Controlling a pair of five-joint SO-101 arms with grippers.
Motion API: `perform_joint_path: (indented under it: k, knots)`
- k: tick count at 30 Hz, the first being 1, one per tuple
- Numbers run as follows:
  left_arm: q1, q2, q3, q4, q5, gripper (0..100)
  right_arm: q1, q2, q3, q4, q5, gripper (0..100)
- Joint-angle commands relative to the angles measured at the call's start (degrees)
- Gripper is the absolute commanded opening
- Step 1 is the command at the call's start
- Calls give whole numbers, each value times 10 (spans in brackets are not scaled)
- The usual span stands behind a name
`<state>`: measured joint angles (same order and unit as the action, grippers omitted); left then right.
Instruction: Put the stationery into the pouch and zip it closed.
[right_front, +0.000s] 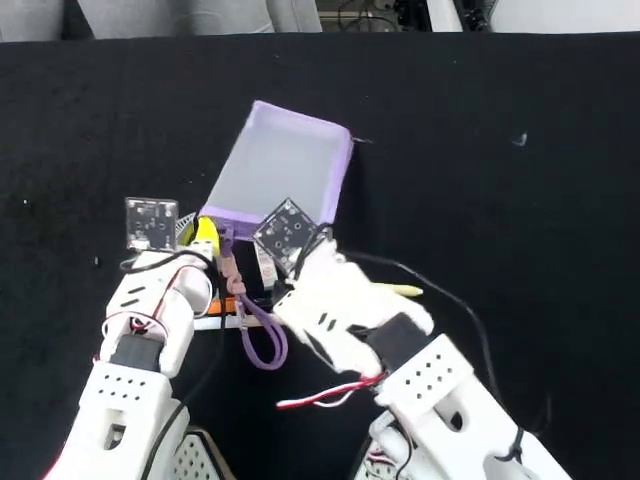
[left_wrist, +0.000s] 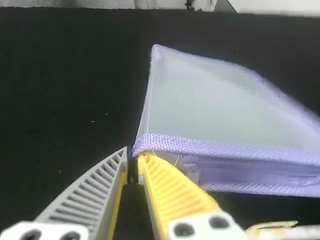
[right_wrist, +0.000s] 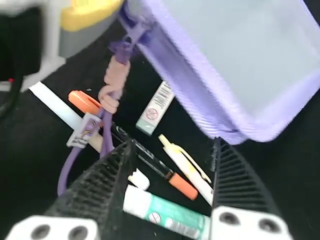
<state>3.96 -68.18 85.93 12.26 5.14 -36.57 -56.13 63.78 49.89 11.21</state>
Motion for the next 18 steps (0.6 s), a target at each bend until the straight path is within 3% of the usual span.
perform_joint_path:
  k: [1,6,13,18]
  knots:
    - [2,-11,-50,2,62,29,-27,-13,29,-71,-11,210]
    - [2,-11,-62,8,99,29,-29,-9,71,-156,-71,209]
    - [7,-11,-142,134,151,29,-32,-8,122,-259,-78,209]
    - [8,-11,-153,148,180,29,-55,-8,160,-331,-78,209]
